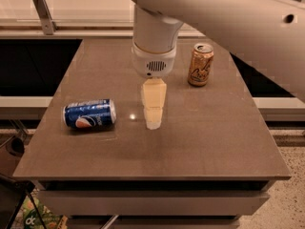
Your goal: Place pepsi can upright
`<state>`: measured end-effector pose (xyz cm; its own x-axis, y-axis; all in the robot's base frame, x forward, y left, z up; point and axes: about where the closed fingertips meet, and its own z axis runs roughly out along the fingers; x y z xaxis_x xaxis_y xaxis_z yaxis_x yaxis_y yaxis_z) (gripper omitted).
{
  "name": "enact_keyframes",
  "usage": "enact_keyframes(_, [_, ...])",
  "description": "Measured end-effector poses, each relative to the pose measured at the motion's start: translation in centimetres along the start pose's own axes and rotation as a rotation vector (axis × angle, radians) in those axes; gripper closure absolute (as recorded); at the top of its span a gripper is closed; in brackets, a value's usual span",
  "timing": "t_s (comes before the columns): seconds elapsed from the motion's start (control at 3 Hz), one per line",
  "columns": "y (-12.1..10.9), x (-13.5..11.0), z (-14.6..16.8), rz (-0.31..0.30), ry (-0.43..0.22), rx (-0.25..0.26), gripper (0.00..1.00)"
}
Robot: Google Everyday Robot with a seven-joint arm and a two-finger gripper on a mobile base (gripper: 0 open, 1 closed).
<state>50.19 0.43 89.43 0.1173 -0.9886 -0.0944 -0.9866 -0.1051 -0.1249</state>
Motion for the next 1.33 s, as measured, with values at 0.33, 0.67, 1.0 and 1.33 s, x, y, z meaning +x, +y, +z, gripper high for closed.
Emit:
enact_keyframes(0.33, [0.1,-2.0,0.7,-0.019,-0.035,-0.022,0.00])
enact_keyframes(0.67, [0.5,-4.5,1.3,-0.025,-0.091,-0.038,0.00])
enact_keyframes(1.0, [1.0,-7.2,1.6,-0.010,-0.129,-0.022,0.00])
enact_keyframes(1.33, [0.9,-7.2,1.6,-0.010,-0.128,-0.021,0.00])
